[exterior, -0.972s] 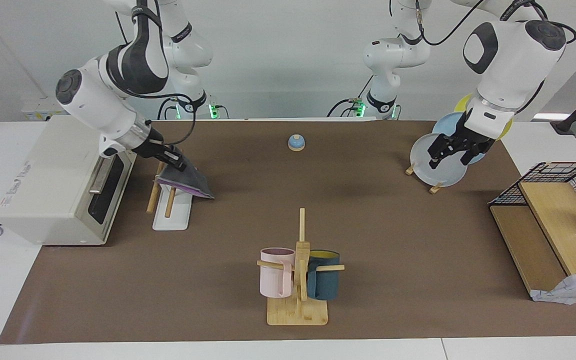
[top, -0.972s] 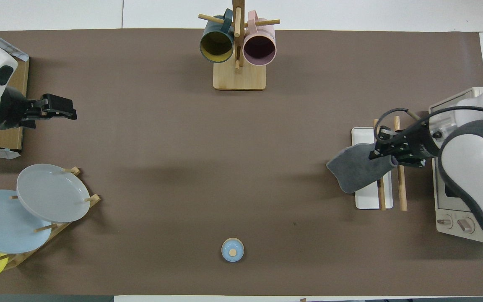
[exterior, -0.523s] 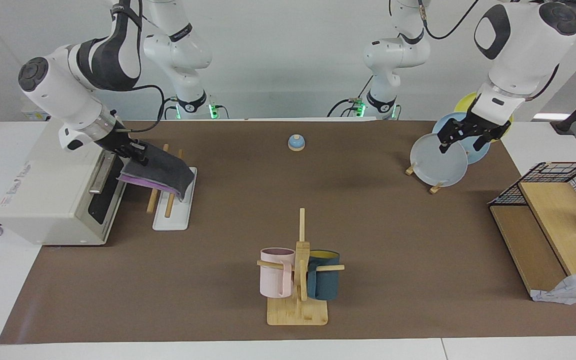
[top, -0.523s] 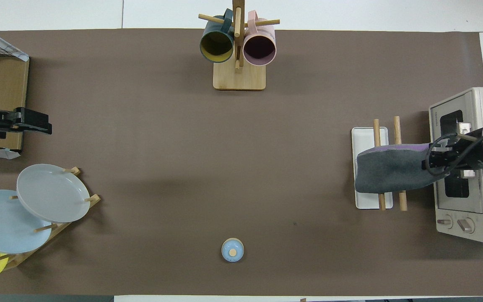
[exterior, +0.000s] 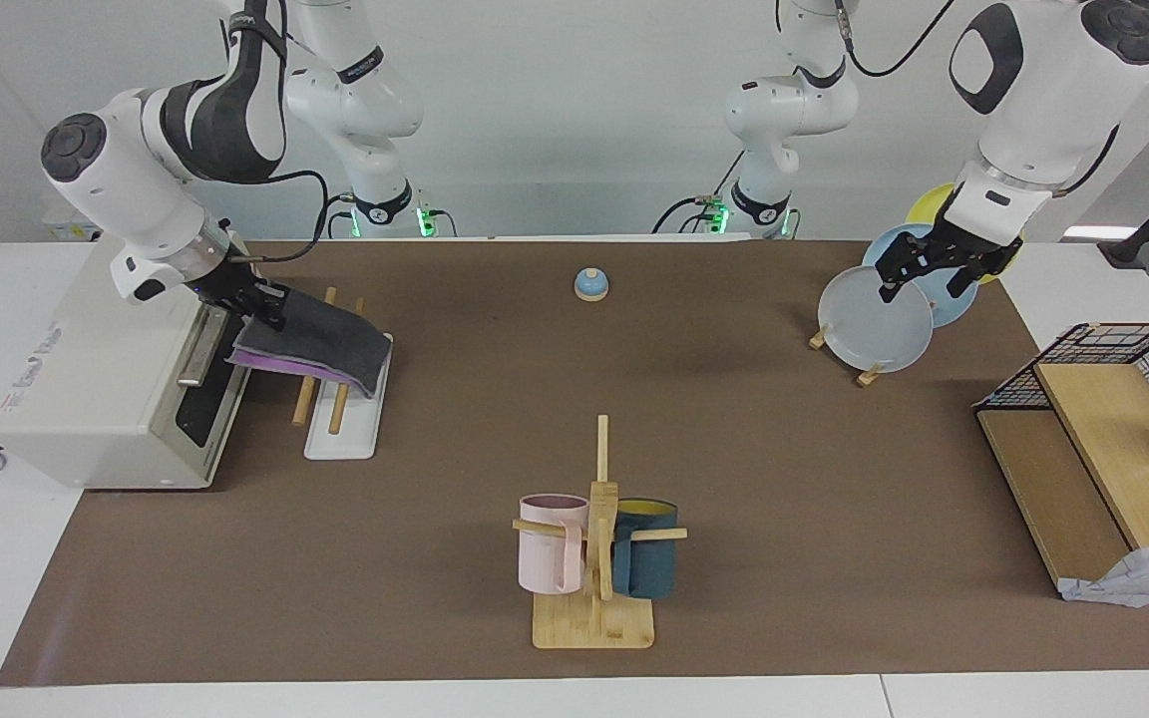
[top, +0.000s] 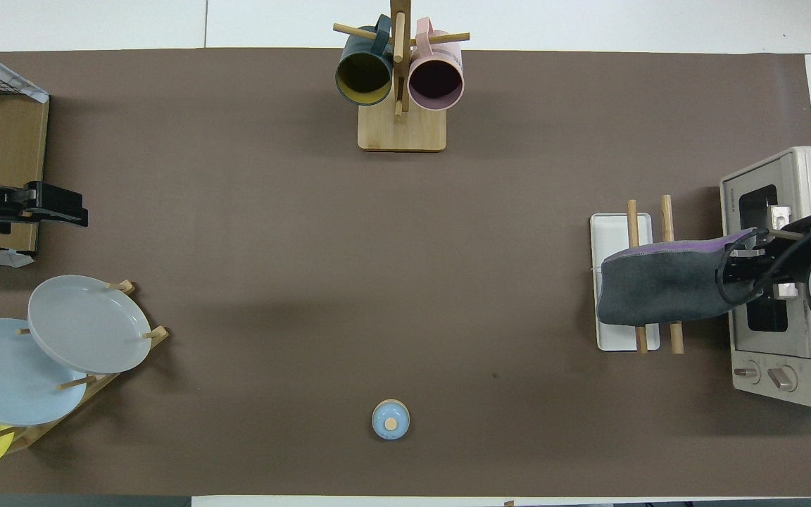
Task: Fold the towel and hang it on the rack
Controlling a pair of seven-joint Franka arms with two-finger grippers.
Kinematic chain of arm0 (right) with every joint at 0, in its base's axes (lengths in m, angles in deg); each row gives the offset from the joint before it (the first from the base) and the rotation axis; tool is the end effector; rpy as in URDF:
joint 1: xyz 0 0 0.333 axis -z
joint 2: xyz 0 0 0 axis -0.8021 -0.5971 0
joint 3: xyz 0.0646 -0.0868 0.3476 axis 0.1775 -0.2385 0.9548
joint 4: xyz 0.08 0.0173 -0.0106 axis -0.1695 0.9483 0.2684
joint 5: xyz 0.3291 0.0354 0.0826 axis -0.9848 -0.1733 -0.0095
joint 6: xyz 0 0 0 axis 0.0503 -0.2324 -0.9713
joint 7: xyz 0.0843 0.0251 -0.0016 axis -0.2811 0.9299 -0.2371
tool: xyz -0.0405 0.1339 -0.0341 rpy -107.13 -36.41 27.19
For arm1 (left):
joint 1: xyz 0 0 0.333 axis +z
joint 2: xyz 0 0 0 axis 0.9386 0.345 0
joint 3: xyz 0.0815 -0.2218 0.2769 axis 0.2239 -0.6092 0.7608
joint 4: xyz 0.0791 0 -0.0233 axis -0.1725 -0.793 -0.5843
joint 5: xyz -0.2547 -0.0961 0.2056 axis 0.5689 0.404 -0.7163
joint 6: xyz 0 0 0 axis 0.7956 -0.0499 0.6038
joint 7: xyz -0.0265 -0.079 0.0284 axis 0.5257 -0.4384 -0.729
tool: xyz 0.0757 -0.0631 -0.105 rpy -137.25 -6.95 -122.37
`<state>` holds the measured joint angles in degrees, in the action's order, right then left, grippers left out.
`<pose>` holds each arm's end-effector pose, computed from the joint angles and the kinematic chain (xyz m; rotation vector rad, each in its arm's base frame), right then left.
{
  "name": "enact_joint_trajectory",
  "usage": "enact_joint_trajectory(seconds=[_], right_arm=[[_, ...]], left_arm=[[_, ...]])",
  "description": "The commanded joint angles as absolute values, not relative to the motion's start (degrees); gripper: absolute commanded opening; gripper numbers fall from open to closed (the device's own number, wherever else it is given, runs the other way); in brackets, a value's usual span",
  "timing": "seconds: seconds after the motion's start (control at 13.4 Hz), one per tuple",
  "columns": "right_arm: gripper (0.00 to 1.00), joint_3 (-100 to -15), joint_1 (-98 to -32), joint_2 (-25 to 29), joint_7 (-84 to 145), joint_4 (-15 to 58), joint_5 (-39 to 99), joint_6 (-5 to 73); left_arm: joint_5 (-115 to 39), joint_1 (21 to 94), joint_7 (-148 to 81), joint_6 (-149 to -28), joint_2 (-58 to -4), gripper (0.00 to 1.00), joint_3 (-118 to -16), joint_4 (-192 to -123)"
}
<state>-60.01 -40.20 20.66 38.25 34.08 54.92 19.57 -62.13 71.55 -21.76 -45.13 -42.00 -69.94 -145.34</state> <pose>0.4577 -0.0565 0.4943 -3.0157 0.2615 0.2457 0.4957 -0.0382 0.6056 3.1258 -0.0027 -0.0118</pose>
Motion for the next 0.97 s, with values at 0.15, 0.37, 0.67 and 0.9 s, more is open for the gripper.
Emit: enact_joint_trajectory(seconds=[0.15, 0.37, 0.67, 0.9], right_arm=[[1.00, -59.50, -39.80, 21.86, 36.74, 34.83, 56.56, 20.48], [1.00, -59.41, -40.50, 21.34, 36.74, 30.71, 56.56, 19.69], [1.00, -58.98, -41.73, 20.81, 37.00, 21.49, 57.51, 13.21], [1.00, -58.98, -43.75, 20.55, 37.35, 16.57, 59.98, 7.06]], left_arm=[[-62.96, 71.23, -21.72, -44.41, -42.67, 1.00, -69.90, -145.19], [-62.96, 71.84, -21.72, -44.41, -42.67, 1.00, -69.81, -145.19], [-62.96, 71.93, -21.72, -44.41, -42.67, 1.00, -69.72, -145.19], [-62.96, 71.93, -21.72, -44.41, -42.67, 1.00, -69.72, -145.27]])
